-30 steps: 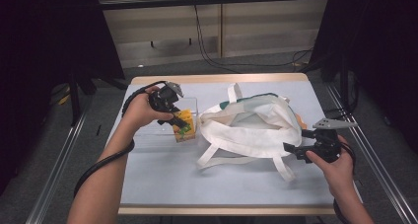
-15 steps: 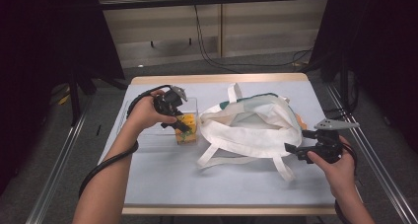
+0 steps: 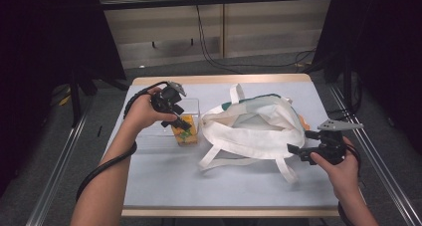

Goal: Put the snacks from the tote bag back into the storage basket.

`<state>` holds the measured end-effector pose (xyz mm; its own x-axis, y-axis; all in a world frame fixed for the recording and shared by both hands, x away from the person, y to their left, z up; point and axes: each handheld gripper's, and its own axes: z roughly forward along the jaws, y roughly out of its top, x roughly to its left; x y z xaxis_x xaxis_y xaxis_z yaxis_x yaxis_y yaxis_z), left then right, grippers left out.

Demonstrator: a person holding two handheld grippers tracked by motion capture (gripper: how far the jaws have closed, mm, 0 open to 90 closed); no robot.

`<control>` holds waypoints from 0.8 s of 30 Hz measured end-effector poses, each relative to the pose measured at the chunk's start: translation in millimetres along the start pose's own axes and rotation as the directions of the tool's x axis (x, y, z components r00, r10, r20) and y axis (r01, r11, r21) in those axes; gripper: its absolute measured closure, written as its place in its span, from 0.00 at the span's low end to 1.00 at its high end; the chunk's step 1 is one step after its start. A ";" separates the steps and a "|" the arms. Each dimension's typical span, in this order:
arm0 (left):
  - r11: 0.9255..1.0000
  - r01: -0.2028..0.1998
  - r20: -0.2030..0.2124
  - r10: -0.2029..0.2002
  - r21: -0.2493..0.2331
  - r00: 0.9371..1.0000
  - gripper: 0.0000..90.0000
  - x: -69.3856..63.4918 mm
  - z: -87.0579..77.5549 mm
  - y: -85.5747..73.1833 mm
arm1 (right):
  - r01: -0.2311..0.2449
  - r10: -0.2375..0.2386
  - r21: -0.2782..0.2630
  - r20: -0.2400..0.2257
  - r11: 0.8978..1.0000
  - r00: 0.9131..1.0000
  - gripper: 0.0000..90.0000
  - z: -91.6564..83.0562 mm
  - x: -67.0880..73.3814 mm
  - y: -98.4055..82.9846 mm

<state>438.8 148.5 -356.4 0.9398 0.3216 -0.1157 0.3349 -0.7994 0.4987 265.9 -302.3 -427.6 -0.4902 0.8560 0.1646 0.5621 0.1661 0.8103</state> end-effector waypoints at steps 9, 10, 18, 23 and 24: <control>1.000 -0.011 -0.035 0.010 -0.013 0.999 0.17 -0.8 -23.1 -7.5 | 0.001 -0.001 -0.003 -0.002 1.000 1.000 0.09 -0.4 0.3 1.1; 0.999 0.013 -0.036 -0.015 -0.031 0.999 0.17 -3.0 -23.6 -9.3 | 0.001 -0.001 -0.004 -0.002 1.000 1.000 0.09 -0.5 0.4 1.1; 0.995 0.038 -0.037 -0.042 -0.093 0.998 0.17 -8.5 -29.7 -24.2 | 0.004 -0.004 -0.006 -0.002 1.000 1.000 0.09 -1.4 1.9 1.7; 0.995 0.021 -0.038 -0.025 -0.093 0.999 0.16 -11.1 -32.1 -31.6 | 0.004 -0.004 -0.007 -0.002 1.000 1.000 0.09 -1.8 2.2 1.7; 0.996 0.019 -0.038 -0.023 -0.092 0.999 0.16 -11.3 -32.4 -32.7 | 0.007 -0.007 -0.007 -0.001 1.000 1.000 0.09 -1.7 2.3 1.7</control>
<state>415.0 187.4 -343.6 0.9287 0.3587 -0.0940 0.3450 -0.7430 0.5735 264.6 -300.9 -424.9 -0.4949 0.8542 0.1597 0.5537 0.1683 0.8155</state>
